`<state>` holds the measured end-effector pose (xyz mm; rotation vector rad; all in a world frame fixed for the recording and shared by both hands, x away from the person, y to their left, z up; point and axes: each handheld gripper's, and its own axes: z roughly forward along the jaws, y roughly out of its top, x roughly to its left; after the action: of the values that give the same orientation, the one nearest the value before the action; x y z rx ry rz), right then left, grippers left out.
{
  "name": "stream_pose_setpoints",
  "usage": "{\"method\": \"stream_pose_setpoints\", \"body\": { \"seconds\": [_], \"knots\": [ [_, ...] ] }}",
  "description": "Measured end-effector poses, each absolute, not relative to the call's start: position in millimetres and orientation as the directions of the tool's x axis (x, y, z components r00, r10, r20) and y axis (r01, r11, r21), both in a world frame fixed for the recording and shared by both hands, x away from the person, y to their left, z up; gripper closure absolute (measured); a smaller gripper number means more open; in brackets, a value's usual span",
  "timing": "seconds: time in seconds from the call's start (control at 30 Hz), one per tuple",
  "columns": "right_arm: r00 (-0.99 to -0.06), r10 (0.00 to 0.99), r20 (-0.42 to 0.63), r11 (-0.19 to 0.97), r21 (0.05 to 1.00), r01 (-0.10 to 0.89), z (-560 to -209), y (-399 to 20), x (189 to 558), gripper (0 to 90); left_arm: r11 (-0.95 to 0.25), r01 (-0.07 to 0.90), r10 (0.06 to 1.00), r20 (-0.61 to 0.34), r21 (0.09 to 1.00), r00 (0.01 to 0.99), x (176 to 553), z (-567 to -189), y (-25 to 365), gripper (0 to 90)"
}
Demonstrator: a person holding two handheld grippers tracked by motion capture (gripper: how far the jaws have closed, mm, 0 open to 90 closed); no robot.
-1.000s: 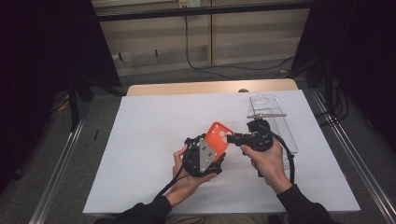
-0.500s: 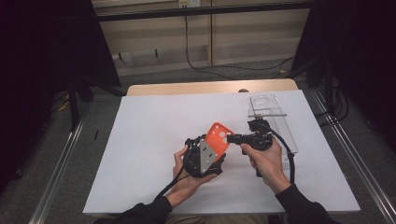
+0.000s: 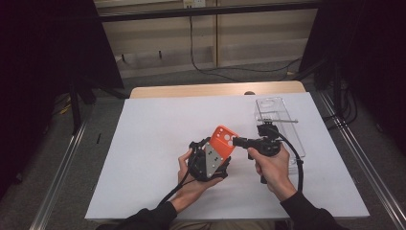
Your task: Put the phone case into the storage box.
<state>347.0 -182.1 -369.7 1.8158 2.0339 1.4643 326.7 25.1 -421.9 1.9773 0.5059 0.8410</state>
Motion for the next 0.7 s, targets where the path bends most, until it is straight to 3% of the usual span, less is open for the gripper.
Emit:
{"method": "stream_pose_setpoints", "body": {
  "seconds": [0.1, 0.47, 0.7],
  "knots": [
    [-0.32, 0.793, 0.519, -0.135, 0.661, 0.738, -368.2, -180.3, 346.0, 83.5, -0.483, 0.057, 0.616, 0.293, 0.874, 0.731, 330.1, -421.3, 27.3, 16.4],
    [-0.342, 0.799, 0.494, -0.125, 0.693, 0.71, -363.5, -179.9, 343.8, 83.9, -0.432, 0.108, 0.617, 0.206, 0.895, 0.76, 338.4, -421.1, 33.3, 5.8],
    [-0.338, 0.804, 0.489, -0.138, 0.707, 0.694, -361.5, -185.7, 345.4, 83.9, -0.411, 0.162, 0.614, 0.142, 0.897, 0.776, 342.3, -420.9, 37.6, 4.5]
  ]
}}
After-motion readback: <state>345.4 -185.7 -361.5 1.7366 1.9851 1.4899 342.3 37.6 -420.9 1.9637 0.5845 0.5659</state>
